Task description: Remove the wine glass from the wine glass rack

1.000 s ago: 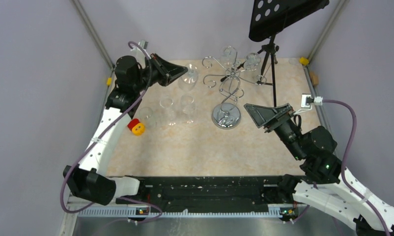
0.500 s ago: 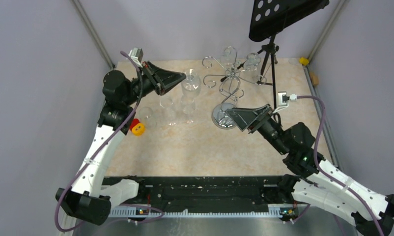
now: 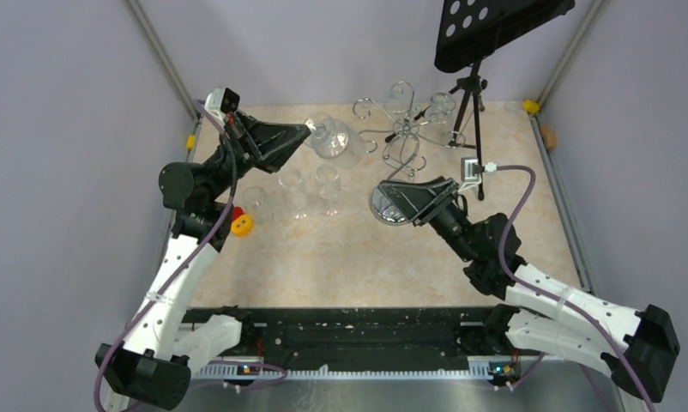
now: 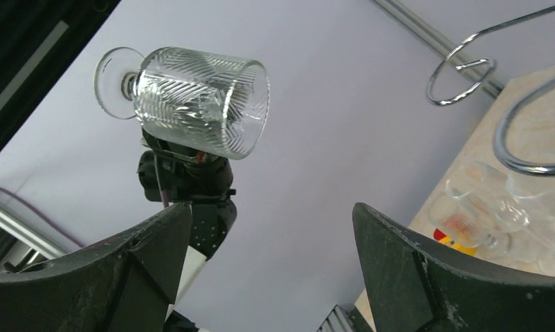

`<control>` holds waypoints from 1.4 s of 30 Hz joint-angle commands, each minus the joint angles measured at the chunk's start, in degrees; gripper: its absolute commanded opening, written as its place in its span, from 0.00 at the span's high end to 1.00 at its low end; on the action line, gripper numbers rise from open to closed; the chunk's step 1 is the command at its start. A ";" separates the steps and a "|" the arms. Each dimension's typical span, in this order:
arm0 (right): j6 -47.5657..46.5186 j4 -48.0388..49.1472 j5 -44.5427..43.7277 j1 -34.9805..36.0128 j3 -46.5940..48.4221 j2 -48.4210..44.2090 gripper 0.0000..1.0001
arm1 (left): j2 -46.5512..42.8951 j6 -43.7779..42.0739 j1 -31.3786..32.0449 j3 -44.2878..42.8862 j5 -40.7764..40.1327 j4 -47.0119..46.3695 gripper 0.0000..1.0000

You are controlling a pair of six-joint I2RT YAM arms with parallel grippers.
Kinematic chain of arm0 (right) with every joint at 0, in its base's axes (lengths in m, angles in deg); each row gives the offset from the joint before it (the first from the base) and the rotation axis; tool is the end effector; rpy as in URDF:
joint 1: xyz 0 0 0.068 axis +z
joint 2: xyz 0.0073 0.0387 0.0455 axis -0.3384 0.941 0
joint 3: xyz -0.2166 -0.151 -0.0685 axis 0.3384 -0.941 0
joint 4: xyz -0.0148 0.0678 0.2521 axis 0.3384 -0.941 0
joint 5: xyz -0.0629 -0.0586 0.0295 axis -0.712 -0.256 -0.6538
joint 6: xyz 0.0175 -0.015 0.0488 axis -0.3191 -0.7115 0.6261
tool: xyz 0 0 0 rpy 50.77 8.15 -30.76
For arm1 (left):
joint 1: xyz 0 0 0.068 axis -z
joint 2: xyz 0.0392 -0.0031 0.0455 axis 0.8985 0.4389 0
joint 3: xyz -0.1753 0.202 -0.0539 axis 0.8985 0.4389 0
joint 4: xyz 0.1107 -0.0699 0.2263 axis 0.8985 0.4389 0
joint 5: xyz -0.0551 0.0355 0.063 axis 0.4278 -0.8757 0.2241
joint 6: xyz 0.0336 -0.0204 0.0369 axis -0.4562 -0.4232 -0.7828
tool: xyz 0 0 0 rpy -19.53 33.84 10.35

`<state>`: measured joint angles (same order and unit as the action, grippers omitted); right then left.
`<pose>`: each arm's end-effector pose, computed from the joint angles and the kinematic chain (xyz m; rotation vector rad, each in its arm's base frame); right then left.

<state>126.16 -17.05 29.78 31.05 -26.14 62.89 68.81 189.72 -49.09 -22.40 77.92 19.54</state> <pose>0.1249 0.1491 0.3503 0.1670 1.2932 1.6320 0.1848 -0.0735 0.4710 -0.1949 1.3887 -2.1530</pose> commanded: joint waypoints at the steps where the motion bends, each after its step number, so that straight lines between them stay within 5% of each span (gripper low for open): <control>1: 0.68 16.96 4.05 -0.07 3.18 3.92 0.13 | -2.68 11.92 -0.02 0.50 -1.64 -15.77 1.00; 14: -2.26 25.20 13.84 -0.11 15.30 14.15 0.24 | -5.09 15.23 1.75 -0.18 -2.11 -14.61 1.00; 21: 1.11 23.12 20.61 -0.04 21.34 17.76 0.46 | -5.71 13.68 1.98 -0.48 -2.58 -13.79 1.00; 32: 8.20 34.87 25.92 -0.05 22.64 22.43 0.68 | -4.16 13.08 2.44 -0.45 -1.97 -15.40 1.00; 38: 11.15 42.38 25.66 -0.11 21.17 23.63 0.99 | -4.22 11.38 2.44 0.11 -1.05 -16.66 1.00; 42: 11.82 45.15 25.77 -0.10 21.10 23.94 1.00 | -4.74 8.53 2.44 0.29 -0.69 -15.51 0.79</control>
<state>136.98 20.58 55.88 31.05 -6.49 86.25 65.56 201.96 -46.58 -21.50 77.73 8.35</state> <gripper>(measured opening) 0.046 0.106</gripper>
